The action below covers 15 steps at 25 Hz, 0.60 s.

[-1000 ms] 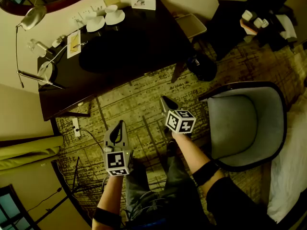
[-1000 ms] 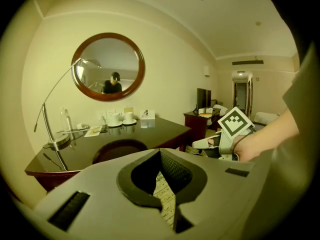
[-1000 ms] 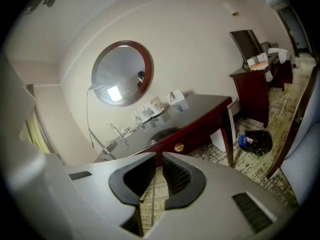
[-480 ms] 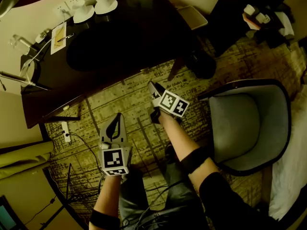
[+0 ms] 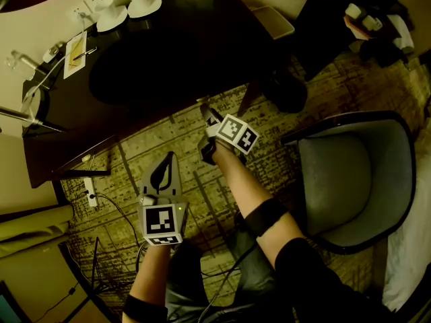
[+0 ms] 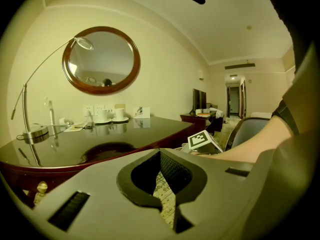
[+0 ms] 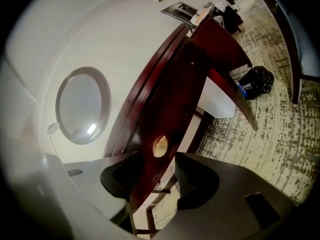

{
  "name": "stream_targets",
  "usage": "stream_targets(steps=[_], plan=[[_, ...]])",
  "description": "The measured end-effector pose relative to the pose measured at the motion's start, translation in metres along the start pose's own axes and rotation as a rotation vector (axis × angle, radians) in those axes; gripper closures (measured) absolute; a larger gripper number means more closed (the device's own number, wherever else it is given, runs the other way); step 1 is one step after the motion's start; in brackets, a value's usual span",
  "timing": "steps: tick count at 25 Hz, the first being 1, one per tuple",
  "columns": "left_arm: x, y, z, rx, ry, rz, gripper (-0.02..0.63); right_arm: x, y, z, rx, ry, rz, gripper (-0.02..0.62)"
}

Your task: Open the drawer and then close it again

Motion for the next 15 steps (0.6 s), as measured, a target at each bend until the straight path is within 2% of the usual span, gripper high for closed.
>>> stream_targets(steps=[5,8,11,15], plan=[[-0.010,0.005,0.004,-0.028,-0.011,0.016,0.603,-0.014,-0.007,-0.002,-0.035,-0.018,0.002,0.387],[-0.014,0.008,0.004,-0.001,-0.003,0.002,0.603,-0.021,-0.010,-0.005,-0.050,-0.035,0.006,0.387],[-0.016,0.011,0.008,-0.020,0.002,0.010,0.603,-0.026,-0.013,-0.006,-0.078,-0.043,0.000,0.416],[-0.021,0.011,0.006,0.011,0.003,0.001,0.603,-0.032,-0.014,-0.008,-0.111,-0.052,-0.027,0.445]])
Point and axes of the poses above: the fingertips, and each gripper's own axes: x backward along the fingers, y to its left, z out of its underside, the point moved 7 cm from there along x, backward along the fingers
